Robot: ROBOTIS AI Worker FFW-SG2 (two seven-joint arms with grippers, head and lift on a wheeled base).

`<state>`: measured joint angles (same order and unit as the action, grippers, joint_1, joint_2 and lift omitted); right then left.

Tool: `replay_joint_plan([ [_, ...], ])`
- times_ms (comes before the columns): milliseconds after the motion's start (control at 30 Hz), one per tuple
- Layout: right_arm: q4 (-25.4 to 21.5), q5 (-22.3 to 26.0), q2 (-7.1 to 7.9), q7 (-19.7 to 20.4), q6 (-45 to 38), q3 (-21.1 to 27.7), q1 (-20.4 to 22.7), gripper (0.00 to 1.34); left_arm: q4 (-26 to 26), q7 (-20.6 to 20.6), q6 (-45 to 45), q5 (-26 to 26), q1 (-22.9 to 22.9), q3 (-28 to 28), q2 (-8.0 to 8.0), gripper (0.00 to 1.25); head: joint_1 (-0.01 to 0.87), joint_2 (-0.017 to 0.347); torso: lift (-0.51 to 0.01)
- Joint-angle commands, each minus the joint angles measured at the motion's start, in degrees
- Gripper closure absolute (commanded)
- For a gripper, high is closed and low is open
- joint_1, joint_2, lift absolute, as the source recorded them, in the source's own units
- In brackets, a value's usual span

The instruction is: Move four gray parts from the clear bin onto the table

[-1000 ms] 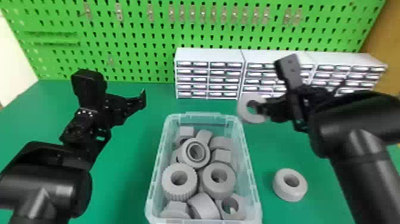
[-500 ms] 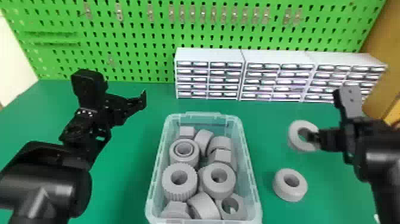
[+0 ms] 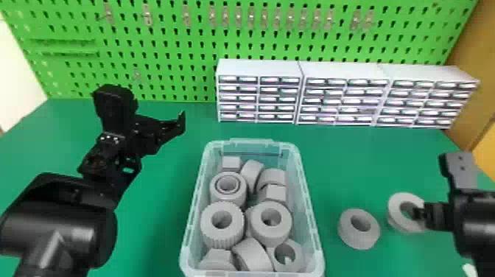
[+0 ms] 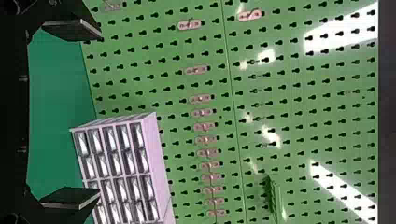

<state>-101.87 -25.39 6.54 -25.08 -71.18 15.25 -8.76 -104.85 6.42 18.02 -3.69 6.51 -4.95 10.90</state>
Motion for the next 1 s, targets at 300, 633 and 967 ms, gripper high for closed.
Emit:
replay_joint_plan([
  [300, 4.3, -0.8, -0.38, 0.0, 0.2, 0.6, 0.2, 1.13, 0.1, 0.0, 0.0, 0.0, 0.3, -0.5, -0.09, 0.11, 0.678, 0.034, -0.05],
  [633, 4.3, -1.3, -0.47, -0.1, 0.1, 0.4, 0.1, 0.85, 0.1, 0.0, 0.0, 0.0, 0.3, -0.5, -0.18, 0.11, 0.678, 0.034, -0.05],
  [967, 4.3, -1.6, -0.47, -0.1, -0.5, -0.2, -0.2, 0.6, 0.1, 0.0, 0.0, 0.0, 0.3, -0.5, -0.18, 0.11, 0.678, 0.034, -0.05],
])
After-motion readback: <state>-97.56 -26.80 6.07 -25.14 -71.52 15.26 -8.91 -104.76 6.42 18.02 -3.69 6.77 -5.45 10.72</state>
